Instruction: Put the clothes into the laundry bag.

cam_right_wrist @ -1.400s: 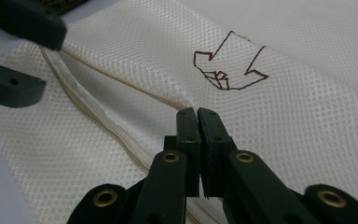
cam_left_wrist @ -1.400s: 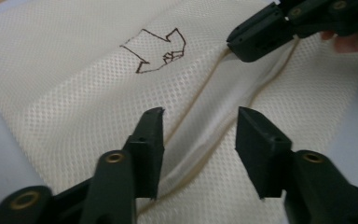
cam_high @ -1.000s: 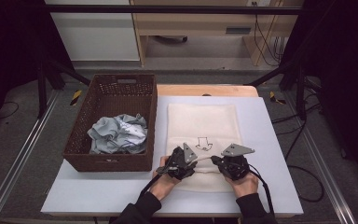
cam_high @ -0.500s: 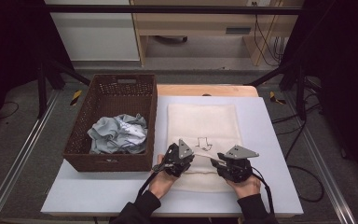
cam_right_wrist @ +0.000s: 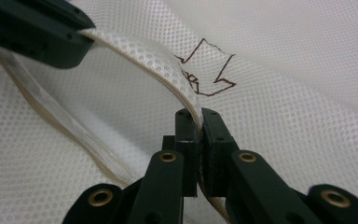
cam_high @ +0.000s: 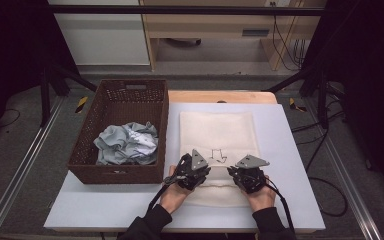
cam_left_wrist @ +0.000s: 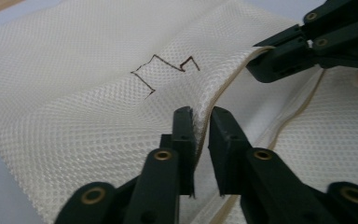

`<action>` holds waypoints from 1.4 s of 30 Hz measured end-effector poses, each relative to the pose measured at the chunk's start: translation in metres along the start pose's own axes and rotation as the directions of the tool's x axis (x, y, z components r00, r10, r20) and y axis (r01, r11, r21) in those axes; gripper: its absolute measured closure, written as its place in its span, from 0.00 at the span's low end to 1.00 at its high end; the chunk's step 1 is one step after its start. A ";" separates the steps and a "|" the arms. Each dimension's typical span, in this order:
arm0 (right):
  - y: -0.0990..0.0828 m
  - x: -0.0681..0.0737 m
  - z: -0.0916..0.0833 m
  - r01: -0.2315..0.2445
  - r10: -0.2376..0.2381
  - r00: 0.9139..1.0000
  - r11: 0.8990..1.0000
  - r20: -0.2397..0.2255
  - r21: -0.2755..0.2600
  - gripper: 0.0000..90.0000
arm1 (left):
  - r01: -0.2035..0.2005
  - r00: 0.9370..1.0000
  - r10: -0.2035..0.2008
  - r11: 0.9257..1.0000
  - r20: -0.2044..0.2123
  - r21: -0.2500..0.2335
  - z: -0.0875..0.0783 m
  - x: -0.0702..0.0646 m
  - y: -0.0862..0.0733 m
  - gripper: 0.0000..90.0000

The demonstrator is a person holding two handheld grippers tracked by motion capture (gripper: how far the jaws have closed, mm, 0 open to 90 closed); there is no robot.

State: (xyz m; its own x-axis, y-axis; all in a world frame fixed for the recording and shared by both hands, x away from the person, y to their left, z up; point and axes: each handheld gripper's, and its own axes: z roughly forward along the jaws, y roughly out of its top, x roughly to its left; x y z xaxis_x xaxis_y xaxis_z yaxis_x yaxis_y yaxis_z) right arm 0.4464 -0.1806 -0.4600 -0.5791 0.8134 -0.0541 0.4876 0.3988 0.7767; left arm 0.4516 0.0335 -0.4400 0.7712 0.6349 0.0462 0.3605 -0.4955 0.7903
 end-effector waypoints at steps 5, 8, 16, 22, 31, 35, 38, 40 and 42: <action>0.001 -0.003 -0.005 -0.045 0.045 0.999 0.998 -0.006 -0.037 0.97 | 0.008 0.998 -0.005 0.998 0.062 -0.056 -0.032 -0.010 -0.001 0.72; 0.002 -0.004 -0.008 -0.049 0.049 0.999 0.997 -0.007 -0.059 0.97 | 0.010 0.996 -0.005 0.998 0.085 -0.055 -0.039 -0.018 -0.010 0.77; 0.004 -0.008 -0.016 -0.107 0.105 0.994 0.986 -0.026 -0.127 0.97 | -0.036 0.995 0.032 0.998 0.094 0.042 -0.022 -0.032 -0.034 0.97; 0.007 -0.011 -0.022 -0.117 0.113 0.993 0.978 -0.036 -0.173 0.97 | -0.043 0.993 0.031 0.994 0.111 0.104 -0.007 -0.038 -0.047 0.99; 0.021 -0.012 -0.041 -0.115 0.112 0.993 0.955 -0.029 -0.275 0.97 | -0.036 0.994 0.024 0.993 0.107 0.112 -0.005 -0.038 -0.049 0.97; 0.019 -0.014 -0.037 -0.114 0.112 0.993 0.962 -0.024 -0.250 0.97 | -0.018 0.995 0.010 0.996 0.096 0.086 -0.015 -0.036 -0.045 0.85; 0.018 -0.013 -0.036 -0.112 0.111 0.994 0.964 -0.017 -0.240 0.97 | -0.011 0.995 0.006 0.998 0.097 0.054 -0.025 -0.032 -0.040 0.73; 0.018 -0.012 -0.035 -0.106 0.104 0.994 0.968 -0.018 -0.228 0.97 | -0.007 0.997 0.006 1.000 0.075 0.009 -0.043 -0.026 -0.032 0.65; 0.017 -0.012 -0.035 -0.104 0.103 0.995 0.969 -0.017 -0.225 0.97 | -0.012 0.998 0.012 1.000 0.068 -0.003 -0.049 -0.023 -0.029 0.56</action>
State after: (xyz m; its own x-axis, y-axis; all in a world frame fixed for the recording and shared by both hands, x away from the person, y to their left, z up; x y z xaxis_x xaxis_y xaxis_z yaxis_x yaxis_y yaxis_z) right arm 0.4390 -0.1987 -0.4243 -0.5364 0.8431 0.0367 0.3855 0.2061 0.8994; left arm 0.3973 0.0627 -0.4342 0.8094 0.5870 0.0143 0.3495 -0.5012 0.7916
